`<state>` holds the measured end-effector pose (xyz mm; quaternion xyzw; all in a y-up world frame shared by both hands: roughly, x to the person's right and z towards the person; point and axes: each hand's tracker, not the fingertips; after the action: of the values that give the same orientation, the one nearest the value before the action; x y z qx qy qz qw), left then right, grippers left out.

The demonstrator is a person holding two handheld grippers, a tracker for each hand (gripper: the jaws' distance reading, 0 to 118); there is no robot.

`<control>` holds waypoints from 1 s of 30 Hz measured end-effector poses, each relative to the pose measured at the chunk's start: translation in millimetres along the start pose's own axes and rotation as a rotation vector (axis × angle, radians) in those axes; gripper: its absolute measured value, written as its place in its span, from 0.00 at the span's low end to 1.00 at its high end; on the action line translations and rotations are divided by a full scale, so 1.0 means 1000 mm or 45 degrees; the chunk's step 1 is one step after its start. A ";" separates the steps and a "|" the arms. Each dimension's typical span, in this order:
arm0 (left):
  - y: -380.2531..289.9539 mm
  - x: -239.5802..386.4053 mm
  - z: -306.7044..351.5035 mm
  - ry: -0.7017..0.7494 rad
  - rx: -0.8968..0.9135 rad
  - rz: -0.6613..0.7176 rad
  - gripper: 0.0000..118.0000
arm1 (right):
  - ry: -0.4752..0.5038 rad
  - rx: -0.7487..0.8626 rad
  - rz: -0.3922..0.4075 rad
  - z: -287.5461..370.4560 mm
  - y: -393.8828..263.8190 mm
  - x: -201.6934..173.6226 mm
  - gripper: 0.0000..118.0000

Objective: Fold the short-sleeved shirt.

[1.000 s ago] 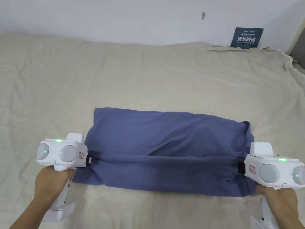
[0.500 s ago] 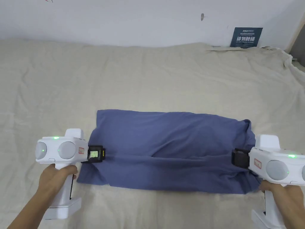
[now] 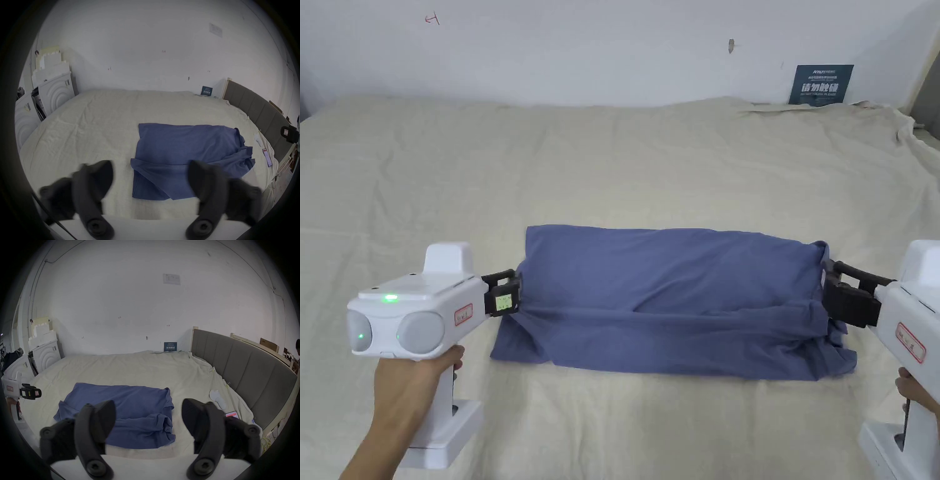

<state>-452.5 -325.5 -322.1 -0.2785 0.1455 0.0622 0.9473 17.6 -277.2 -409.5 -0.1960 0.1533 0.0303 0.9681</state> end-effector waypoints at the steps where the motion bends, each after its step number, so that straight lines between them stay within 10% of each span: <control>1: -0.005 0.000 0.004 -0.001 0.008 -0.001 0.00 | 0.007 0.028 -0.008 0.006 -0.003 0.000 0.14; 2: -0.009 0.000 0.006 -0.004 0.003 0.007 0.00 | 0.009 0.047 -0.011 0.009 -0.006 0.000 0.00; 18: -0.025 -0.005 -0.071 -0.012 -0.407 0.016 0.00 | -0.005 -0.015 -0.032 0.000 -0.029 0.016 0.00; 20: -0.026 -0.005 -0.092 -0.017 -0.507 0.028 0.11 | -0.005 -0.028 -0.039 -0.003 -0.031 0.019 0.00; 24: -0.034 -0.014 -0.132 0.060 -0.659 0.104 0.80 | -0.011 -0.045 -0.047 -0.010 -0.031 0.020 0.00; 30: -0.050 -0.010 -0.160 0.131 -0.751 -0.022 0.72 | -0.012 -0.080 -0.059 -0.022 -0.036 0.021 0.00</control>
<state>-490.4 -455.2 -421.9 -0.5456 0.1668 0.0794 0.8175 35.2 -318.5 -421.8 -0.2296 0.1432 0.0134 0.9626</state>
